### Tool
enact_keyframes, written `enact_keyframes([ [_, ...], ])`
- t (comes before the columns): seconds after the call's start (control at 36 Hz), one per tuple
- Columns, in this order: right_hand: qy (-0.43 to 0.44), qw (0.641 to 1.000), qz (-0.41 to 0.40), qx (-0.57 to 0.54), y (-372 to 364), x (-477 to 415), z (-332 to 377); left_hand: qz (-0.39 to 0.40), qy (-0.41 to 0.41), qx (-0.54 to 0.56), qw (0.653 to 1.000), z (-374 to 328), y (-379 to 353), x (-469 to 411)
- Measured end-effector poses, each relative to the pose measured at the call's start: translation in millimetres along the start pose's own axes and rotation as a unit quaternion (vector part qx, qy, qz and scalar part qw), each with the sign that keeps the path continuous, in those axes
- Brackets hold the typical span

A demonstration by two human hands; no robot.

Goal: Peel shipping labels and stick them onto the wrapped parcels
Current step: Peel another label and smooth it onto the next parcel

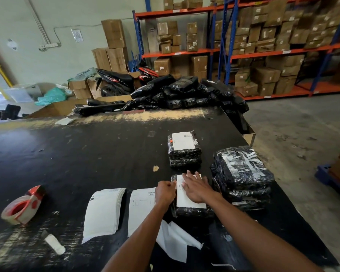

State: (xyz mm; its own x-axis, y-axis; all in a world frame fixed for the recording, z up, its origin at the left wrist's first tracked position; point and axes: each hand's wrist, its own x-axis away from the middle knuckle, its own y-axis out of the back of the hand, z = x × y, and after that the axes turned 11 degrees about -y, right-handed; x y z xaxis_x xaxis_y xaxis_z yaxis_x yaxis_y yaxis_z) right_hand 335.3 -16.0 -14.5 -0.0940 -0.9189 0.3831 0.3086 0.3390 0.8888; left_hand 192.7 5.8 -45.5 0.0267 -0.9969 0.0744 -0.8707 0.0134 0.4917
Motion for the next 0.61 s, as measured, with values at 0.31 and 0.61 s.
enact_keyframes([
  [0.31,-0.009,1.000,0.015,-0.015,-15,0,-10,0.131,-0.015,-0.002,0.991,-1,30,13],
  [0.61,-0.015,1.000,0.024,-0.006,-18,-7,-11,0.372,-0.041,-0.004,0.927,-8,63,42],
])
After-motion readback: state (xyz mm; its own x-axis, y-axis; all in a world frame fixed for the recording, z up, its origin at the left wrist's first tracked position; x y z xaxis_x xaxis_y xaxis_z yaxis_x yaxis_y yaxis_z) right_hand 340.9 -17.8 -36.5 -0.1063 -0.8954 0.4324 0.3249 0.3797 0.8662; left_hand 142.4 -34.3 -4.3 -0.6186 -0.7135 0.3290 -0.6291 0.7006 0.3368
